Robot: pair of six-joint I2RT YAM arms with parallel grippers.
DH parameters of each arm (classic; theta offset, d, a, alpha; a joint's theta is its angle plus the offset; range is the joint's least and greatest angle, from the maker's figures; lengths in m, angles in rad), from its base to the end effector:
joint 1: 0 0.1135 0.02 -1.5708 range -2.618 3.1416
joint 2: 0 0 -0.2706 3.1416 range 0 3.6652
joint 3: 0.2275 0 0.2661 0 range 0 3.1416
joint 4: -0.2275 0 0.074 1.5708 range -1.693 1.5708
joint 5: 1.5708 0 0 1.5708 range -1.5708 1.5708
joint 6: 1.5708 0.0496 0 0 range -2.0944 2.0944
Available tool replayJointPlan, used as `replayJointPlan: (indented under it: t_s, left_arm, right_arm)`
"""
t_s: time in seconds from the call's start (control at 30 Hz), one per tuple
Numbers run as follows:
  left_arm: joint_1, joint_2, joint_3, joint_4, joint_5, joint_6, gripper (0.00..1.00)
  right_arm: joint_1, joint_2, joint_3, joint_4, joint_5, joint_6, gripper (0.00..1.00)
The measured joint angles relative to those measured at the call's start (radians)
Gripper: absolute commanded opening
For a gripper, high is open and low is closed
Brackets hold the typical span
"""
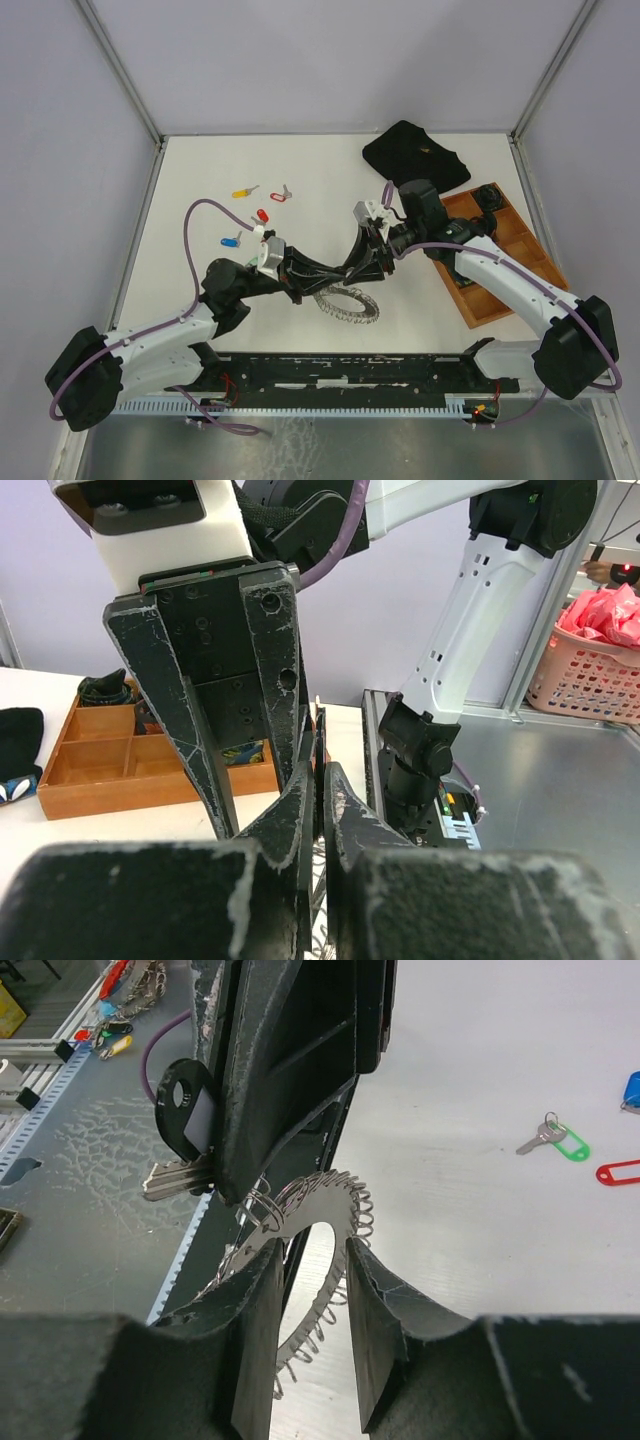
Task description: Remove the keys from the keyring
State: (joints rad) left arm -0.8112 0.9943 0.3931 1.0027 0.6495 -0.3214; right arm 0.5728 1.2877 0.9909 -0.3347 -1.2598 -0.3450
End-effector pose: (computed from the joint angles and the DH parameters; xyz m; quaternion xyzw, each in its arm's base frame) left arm 0.1330 -0.1836 0.2876 0.3850 0.4429 -0.5726 0.5725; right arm 0.2113 0.1924 0.3023 -0.5582 0.5280 0.5634 0.3037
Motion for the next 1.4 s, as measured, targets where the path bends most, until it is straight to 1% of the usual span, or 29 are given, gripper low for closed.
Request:
replayJointPlan:
  t_s: [0.1,0.27,0.43,0.5,0.67,0.8,1.4]
  left_arm:
    - [0.000,0.001,0.000,0.000,-0.006,0.000,0.03]
    - [0.000,0.002,0.000,0.001,-0.013,0.000,0.03]
    - [0.000,0.009,0.000,0.002,-0.016,-0.001,0.03]
    - [-0.003,0.014,0.000,0.003,-0.016,-0.002,0.03]
    - [-0.008,0.032,0.000,0.003,-0.016,-0.003,0.03]
    - [-0.008,0.032,0.000,0.010,-0.018,-0.003,0.03]
    - [-0.008,0.030,0.000,0.022,-0.019,-0.004,0.03]
  right_arm:
    - [0.003,0.000,0.003,-0.026,-0.008,-0.027,0.38]
    - [0.008,0.000,0.038,-0.135,-0.030,-0.124,0.38]
    - [0.017,0.000,0.050,-0.175,-0.033,-0.158,0.39]
    - [0.022,0.000,0.050,-0.166,-0.030,-0.139,0.39]
    - [0.028,0.000,0.048,-0.061,-0.014,-0.027,0.39]
    - [0.029,0.000,0.042,-0.032,-0.016,0.019,0.35]
    - [0.048,0.000,0.042,-0.033,-0.018,0.008,0.34]
